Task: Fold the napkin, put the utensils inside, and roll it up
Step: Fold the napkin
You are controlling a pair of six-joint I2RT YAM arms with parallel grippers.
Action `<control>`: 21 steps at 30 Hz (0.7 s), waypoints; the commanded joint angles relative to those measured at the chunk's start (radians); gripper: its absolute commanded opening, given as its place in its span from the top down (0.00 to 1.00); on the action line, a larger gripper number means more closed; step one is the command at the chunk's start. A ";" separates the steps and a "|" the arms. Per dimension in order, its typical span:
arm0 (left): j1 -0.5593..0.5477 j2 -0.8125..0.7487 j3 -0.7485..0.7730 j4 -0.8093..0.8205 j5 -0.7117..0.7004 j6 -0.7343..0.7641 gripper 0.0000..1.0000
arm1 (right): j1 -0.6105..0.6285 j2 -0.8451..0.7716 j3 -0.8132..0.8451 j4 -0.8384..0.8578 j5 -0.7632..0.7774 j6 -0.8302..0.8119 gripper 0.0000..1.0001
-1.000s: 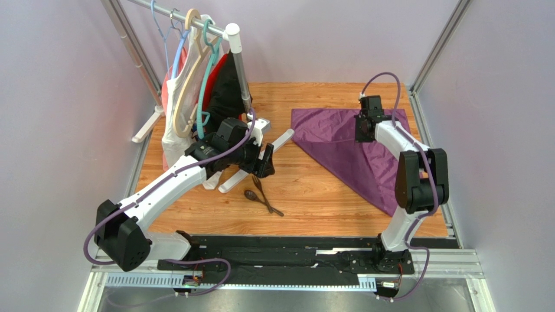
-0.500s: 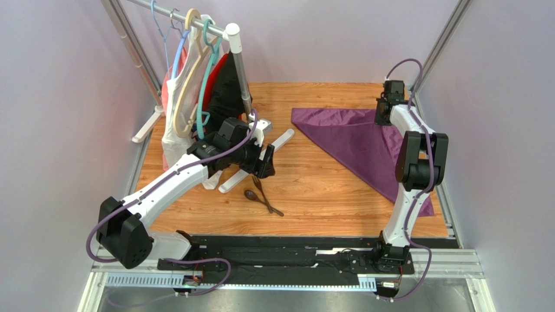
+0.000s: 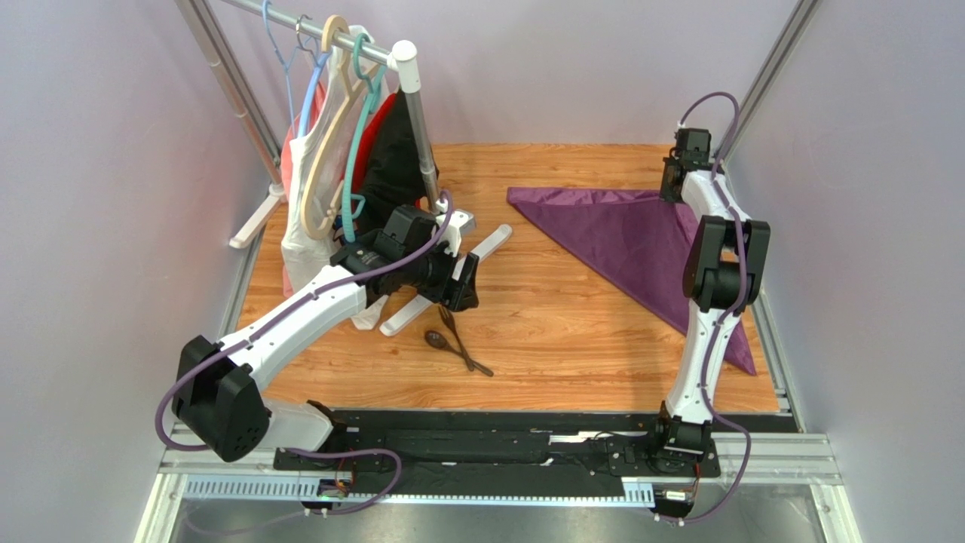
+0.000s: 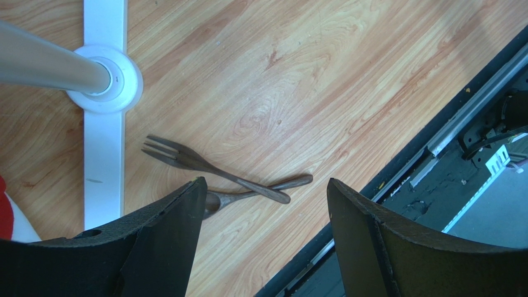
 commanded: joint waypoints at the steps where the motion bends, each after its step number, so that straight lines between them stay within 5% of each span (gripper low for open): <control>1: 0.010 -0.001 0.026 -0.009 0.013 0.028 0.20 | -0.021 0.054 0.096 0.023 0.033 -0.013 1.00; 21: 0.024 0.018 0.029 -0.007 0.024 0.025 0.20 | -0.060 0.221 0.357 -0.043 0.023 0.010 1.00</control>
